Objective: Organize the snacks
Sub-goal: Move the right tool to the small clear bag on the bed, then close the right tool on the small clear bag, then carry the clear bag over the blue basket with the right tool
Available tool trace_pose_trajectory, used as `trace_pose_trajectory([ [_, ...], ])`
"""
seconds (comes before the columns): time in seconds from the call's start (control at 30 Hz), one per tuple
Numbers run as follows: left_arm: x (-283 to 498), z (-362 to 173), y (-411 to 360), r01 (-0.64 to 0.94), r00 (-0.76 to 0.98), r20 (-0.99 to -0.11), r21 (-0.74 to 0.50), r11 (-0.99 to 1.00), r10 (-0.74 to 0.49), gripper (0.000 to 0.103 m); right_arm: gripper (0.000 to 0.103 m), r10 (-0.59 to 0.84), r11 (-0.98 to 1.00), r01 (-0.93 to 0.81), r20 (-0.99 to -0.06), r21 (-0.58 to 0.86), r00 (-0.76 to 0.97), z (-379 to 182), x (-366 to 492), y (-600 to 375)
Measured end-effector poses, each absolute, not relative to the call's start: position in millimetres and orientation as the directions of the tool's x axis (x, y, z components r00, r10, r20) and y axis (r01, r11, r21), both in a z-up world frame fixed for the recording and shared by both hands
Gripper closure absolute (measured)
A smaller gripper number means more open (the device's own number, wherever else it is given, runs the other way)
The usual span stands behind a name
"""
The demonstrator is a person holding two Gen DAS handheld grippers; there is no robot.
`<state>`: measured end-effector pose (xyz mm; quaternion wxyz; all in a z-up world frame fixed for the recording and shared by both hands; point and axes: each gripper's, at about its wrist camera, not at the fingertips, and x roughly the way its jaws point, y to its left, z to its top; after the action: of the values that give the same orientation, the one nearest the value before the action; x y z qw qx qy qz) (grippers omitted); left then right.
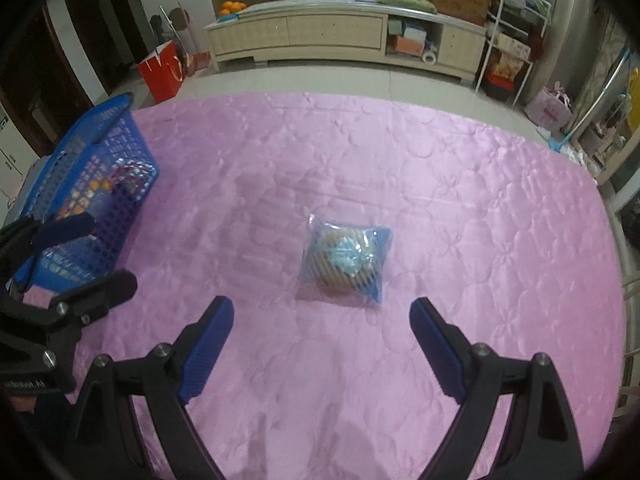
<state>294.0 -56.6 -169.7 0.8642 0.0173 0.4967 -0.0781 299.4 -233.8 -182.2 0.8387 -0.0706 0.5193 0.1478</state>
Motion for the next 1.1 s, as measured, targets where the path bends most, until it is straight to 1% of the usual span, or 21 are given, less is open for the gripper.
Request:
trace_pose_trajectory([
  [0.27,326,-200,-49,0.087,0.452,-0.886,-0.067,0.994,-0.1,0.019,0.011,0.155,0.945,-0.326,-0.915,0.027,0.371,-216,331,-224],
  [0.4,336,-215,-48,0.071,0.44,-0.894,-0.057,0.996,-0.082,0.019,0.011,0.154,0.945,-0.326,-0.92,0.03,0.361,-232,343,-226],
  [0.67,348,-239,-47,0.048,0.415,-0.905,-0.078,0.996,-0.091,0.019,0.011,0.168,0.952,-0.298,-0.926,0.064,0.339,-247,360,-236],
  [0.7,347,-240,-47,0.047,0.412,-0.906,-0.082,0.996,-0.094,0.019,0.019,0.161,0.95,-0.308,-0.927,0.053,0.338,-249,360,-235],
  [0.77,351,-240,-48,0.055,0.408,-0.908,-0.075,0.996,-0.091,0.019,0.03,0.154,0.945,-0.324,-0.932,0.043,0.328,-252,362,-230],
  [0.87,348,-236,-49,0.075,0.421,-0.904,-0.051,0.996,-0.078,0.019,0.04,0.135,0.941,-0.339,-0.927,0.01,0.349,-249,358,-228],
  [0.9,347,-234,-50,0.076,0.425,-0.902,-0.05,0.996,-0.078,0.019,0.041,0.137,0.941,-0.339,-0.926,0.011,0.353,-247,357,-229],
  [1.1,336,-214,-51,0.081,0.448,-0.889,-0.063,0.995,-0.093,0.019,0.042,0.176,0.94,-0.339,-0.911,0.043,0.373,-226,332,-232],
])
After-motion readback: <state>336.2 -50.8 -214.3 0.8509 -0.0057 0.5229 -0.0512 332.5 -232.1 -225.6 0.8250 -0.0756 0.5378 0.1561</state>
